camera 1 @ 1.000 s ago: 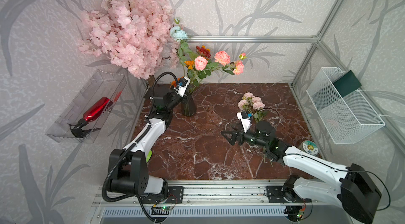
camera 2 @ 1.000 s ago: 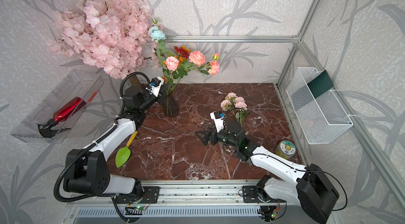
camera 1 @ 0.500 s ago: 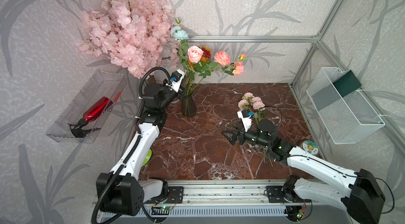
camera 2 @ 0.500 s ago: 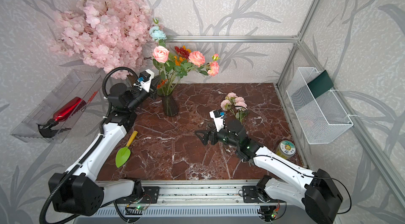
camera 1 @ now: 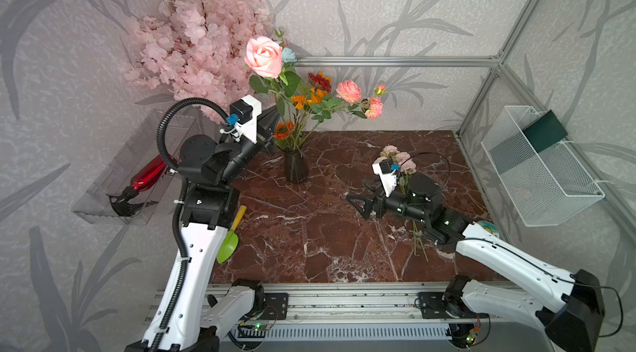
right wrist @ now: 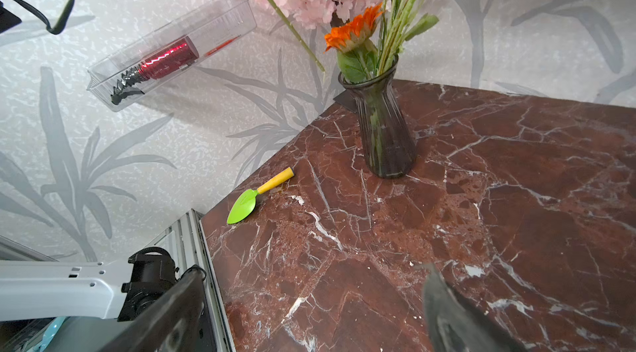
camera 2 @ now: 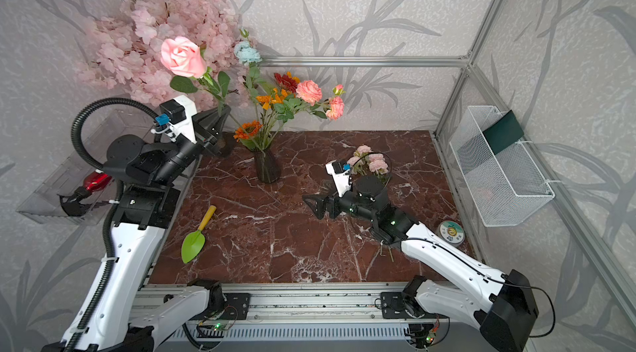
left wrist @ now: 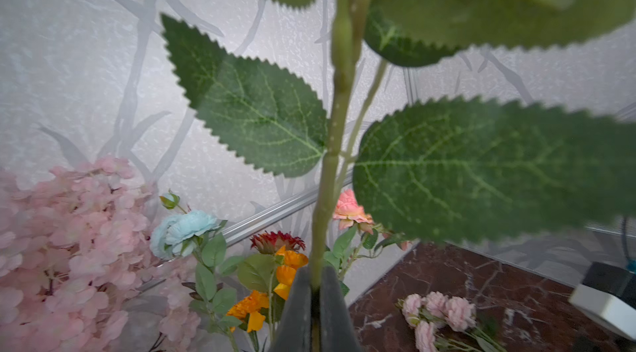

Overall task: Pick out pink flowers from the vase
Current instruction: Pick up the flower from the vase, then place the flower at the center of the board.

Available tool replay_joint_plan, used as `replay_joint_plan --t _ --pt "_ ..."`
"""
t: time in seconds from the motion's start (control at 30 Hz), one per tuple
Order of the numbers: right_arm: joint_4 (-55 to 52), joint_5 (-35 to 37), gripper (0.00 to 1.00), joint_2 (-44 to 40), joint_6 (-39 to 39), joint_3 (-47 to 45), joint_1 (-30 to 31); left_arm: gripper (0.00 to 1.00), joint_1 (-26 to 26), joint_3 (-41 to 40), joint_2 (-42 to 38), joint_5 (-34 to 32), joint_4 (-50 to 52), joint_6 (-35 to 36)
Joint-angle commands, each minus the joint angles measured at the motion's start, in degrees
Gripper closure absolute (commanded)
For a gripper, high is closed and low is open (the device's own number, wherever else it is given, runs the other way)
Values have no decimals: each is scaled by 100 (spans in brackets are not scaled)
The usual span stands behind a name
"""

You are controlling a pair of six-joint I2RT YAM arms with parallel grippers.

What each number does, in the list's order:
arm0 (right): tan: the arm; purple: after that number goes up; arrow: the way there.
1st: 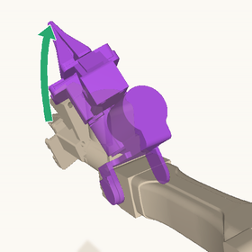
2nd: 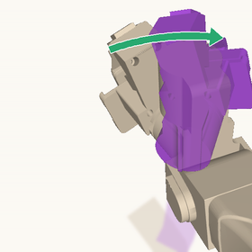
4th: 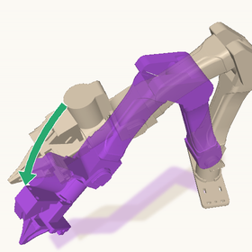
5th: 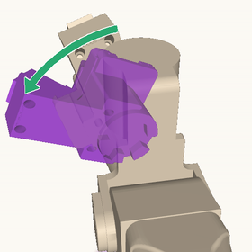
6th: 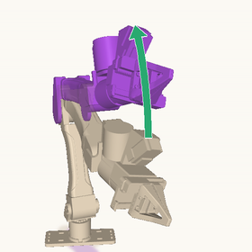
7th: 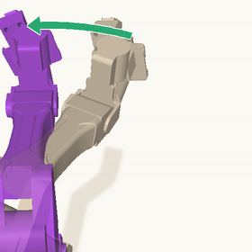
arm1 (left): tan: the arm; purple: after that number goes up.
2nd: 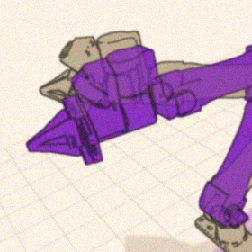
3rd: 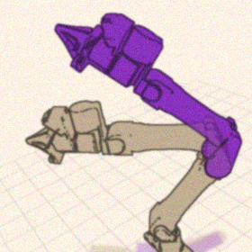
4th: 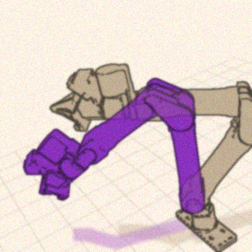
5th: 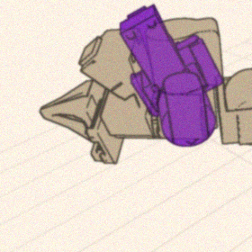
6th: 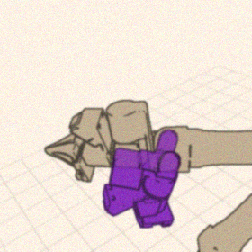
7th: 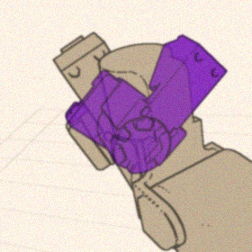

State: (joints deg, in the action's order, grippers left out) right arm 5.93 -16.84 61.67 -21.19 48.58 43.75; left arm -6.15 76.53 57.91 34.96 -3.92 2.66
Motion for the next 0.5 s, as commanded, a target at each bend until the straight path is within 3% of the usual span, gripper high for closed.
replay_joint_plan --t 0.0,0.07,0.2,0.47 --pt "-229 -84 6 -21 139 328 131 95 -16 -11 7 884 621 -1010" --pt "-226 -52 9 31 189 393 233 96 -81 -505 -138 1105 256 -1419" --pt "-207 33 15 115 218 524 401 96 -307 -1162 -298 1324 173 -1503" --pt "192 -259 32 504 -13 719 433 97 -1125 -2043 -298 1631 259 -965"
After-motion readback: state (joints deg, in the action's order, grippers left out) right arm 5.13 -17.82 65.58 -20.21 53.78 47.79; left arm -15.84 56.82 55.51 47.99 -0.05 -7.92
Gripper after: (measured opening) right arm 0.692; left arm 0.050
